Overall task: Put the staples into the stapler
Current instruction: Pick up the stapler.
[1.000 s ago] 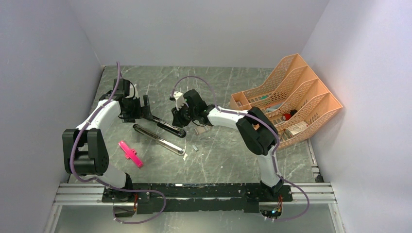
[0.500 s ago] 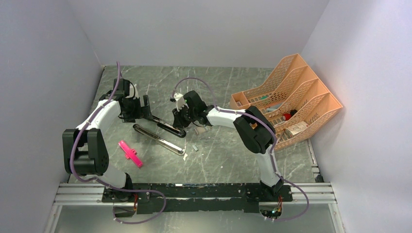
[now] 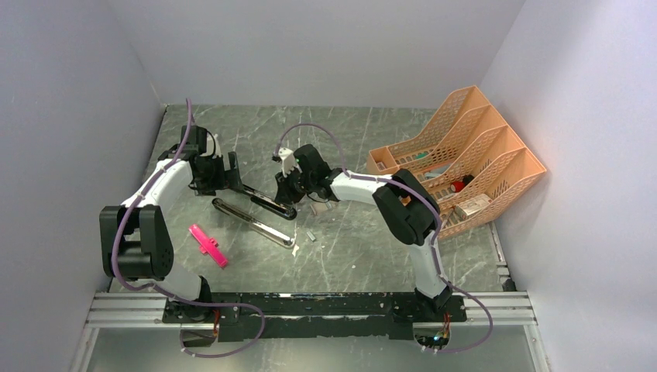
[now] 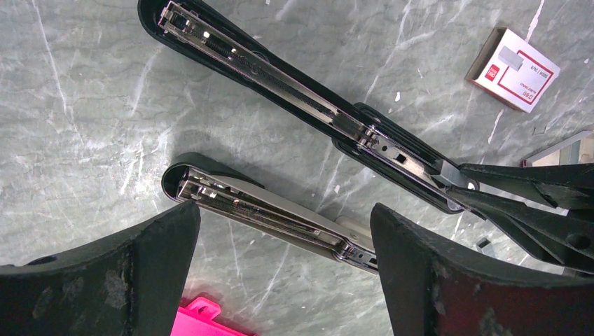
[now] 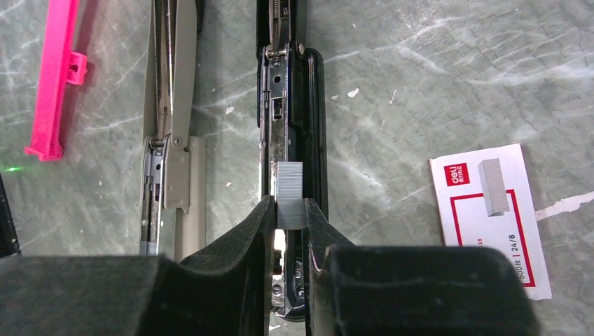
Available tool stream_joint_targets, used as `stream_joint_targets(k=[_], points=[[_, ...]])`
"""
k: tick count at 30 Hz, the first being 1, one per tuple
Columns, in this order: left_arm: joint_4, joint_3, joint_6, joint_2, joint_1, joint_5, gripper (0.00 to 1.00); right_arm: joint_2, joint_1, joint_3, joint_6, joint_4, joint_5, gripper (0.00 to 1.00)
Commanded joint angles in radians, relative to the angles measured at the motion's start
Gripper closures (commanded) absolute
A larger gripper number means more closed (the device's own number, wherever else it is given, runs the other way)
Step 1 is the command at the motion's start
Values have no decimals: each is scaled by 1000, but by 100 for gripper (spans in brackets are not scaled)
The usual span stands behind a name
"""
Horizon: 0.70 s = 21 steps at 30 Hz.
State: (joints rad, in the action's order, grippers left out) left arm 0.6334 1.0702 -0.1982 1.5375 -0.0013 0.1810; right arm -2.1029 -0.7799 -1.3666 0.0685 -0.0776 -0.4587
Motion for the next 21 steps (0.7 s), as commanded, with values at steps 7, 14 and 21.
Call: stream_joint_targets(k=[7,14,21], points=[[-15,0,9,4,8,28,5,57,12,32,28,-71,-33,93],[-15,0,9,4,8,28,5,67,15,41,40,-90,-44,94],[-15,1,9,6,8,28,5,78,19,57,45,-93,-53,94]])
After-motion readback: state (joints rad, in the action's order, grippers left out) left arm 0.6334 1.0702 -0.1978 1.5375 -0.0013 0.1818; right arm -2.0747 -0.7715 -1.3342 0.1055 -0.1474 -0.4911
